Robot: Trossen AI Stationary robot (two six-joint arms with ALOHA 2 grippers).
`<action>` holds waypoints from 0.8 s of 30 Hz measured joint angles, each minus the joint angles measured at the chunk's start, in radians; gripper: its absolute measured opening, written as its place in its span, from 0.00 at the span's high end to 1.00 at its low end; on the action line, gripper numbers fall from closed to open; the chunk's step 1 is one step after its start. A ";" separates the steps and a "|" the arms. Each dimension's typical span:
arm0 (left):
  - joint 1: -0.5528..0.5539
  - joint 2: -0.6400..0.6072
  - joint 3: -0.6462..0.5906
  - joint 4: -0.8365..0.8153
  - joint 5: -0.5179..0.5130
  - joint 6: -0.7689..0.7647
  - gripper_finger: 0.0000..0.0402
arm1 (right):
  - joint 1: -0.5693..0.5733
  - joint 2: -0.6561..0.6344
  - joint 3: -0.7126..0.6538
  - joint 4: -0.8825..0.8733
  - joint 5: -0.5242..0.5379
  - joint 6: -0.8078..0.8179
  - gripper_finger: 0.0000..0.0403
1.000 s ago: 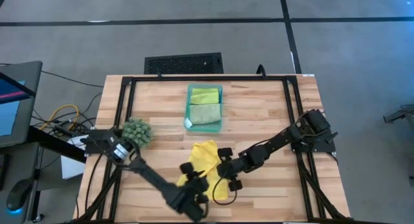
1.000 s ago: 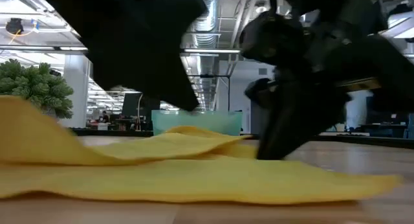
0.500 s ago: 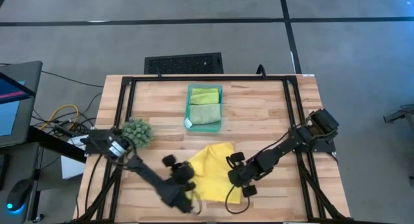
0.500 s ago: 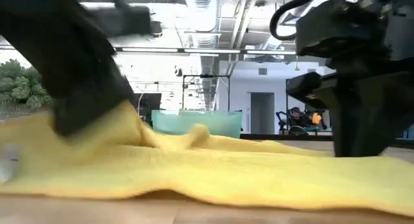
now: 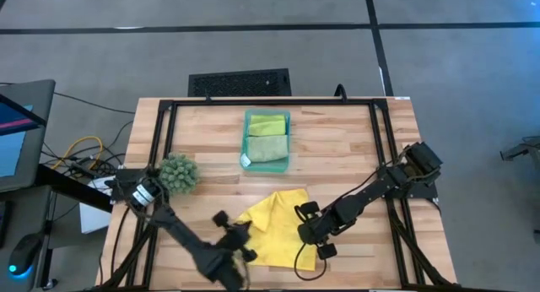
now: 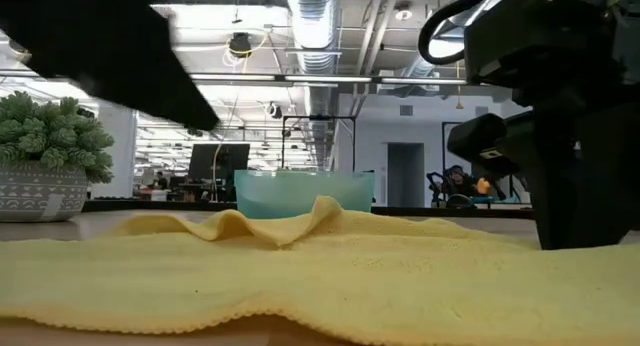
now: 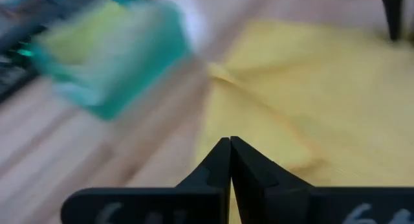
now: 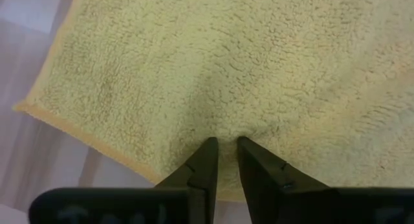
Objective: Fold microfiber towels
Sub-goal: Fold the yellow microfiber cloth
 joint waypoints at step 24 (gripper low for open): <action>0.266 -0.034 0.036 -0.267 0.333 0.352 1.00 | -0.003 0.003 0.000 0.011 0.012 -0.002 0.79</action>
